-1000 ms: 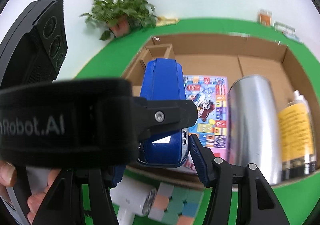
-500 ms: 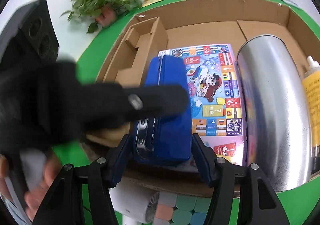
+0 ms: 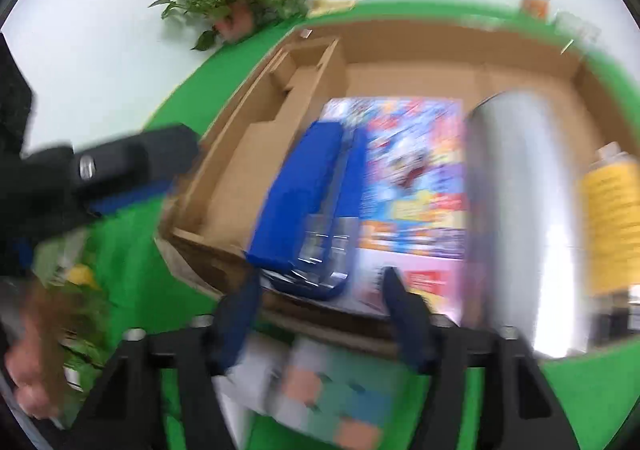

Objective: Organize rigid objects
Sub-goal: 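Carry the stapler into the box beside the game box and release, then move the left tool to the white rectangular case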

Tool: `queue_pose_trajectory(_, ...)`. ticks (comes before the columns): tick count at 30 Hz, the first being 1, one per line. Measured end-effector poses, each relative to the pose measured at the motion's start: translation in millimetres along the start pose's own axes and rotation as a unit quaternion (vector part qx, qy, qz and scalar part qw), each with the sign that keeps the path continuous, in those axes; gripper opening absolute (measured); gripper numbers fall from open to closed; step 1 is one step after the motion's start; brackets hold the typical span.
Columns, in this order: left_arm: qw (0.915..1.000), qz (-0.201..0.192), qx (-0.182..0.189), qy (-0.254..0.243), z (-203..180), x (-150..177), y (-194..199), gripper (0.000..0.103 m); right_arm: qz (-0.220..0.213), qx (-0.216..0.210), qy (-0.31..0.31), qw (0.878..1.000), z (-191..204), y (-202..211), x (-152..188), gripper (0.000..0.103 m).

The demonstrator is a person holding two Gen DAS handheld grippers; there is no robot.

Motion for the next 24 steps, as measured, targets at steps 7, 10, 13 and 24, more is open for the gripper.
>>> queue_pose_trajectory(7, 0.9923, -0.119, -0.033, -0.008, -21, 17, 55, 0.082, -0.106, 0.056, 0.004, 0.993, -10, 91, 52, 0.102)
queue_pose_trajectory(10, 0.9932, -0.103, -0.053, 0.0, -21, 38, 56, 0.082, -0.111, 0.069, 0.026, 0.991, 1, 103, 81, 0.102)
queue_pose_trajectory(13, 0.9955, -0.078, -0.052, 0.009, -24, 58, 48, 0.082, -0.112, 0.076, 0.073, 0.988, 18, 116, 107, 0.102)
queue_pose_trajectory(24, 0.991, -0.097, -0.092, 0.002, -24, 100, 81, 0.082, -0.105, 0.027, 0.067, 0.992, 33, 138, 175, 0.102)
Point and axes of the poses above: each gripper's, at about its wrist camera, not at the fingertips, and y roughly against the way its jaws point, z to its left, x to its underside, the point moved 5 cm from there along -y, roughly the way its jaws point, and after that the axes turned 4 degrees about y, right-handed, at the moved point
